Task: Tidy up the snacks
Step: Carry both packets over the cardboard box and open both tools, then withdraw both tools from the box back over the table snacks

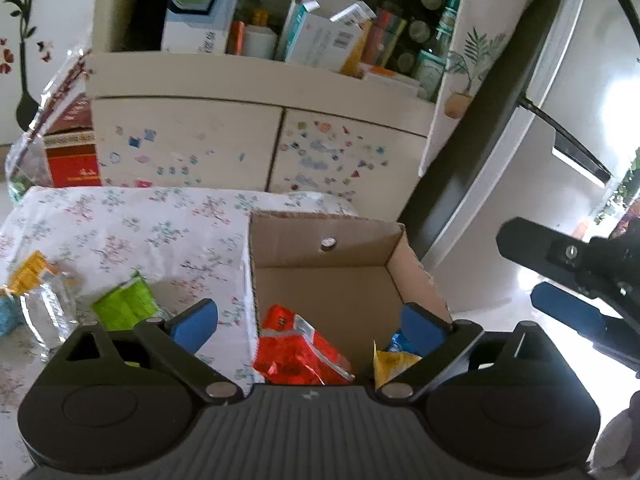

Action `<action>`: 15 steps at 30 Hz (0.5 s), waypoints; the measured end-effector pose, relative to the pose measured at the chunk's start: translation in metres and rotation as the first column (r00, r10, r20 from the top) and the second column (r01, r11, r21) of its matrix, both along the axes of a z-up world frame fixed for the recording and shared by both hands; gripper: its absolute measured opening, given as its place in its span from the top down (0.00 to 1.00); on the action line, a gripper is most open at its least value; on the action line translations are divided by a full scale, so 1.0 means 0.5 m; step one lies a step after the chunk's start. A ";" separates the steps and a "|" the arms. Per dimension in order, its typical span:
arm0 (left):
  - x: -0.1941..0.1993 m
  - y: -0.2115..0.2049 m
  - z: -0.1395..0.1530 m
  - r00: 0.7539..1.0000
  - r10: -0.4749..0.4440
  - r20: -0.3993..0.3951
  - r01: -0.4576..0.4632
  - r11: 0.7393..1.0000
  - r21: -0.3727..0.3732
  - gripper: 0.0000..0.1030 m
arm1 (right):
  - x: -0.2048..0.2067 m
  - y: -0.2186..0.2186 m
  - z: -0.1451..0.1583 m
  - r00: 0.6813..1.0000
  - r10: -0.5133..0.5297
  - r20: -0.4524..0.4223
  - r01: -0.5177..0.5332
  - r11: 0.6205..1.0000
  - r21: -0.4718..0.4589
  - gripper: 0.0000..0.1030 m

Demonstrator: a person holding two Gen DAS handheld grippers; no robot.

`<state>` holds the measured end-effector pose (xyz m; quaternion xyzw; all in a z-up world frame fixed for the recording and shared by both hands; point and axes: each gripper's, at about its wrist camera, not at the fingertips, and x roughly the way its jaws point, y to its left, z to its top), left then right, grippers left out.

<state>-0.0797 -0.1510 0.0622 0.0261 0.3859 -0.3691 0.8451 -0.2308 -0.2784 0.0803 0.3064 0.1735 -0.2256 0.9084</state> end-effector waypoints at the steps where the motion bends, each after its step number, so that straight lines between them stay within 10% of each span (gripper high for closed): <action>1: 0.002 0.006 0.007 1.000 0.005 0.005 -0.005 1.000 -0.002 0.02 | -0.001 -0.001 0.000 1.000 -0.005 0.000 0.005 1.000 0.000 0.21; 15: 0.089 0.140 0.096 0.989 0.144 0.043 -0.144 0.990 0.000 0.00 | 0.037 0.036 0.002 0.994 0.107 0.007 -0.107 0.994 -0.006 0.21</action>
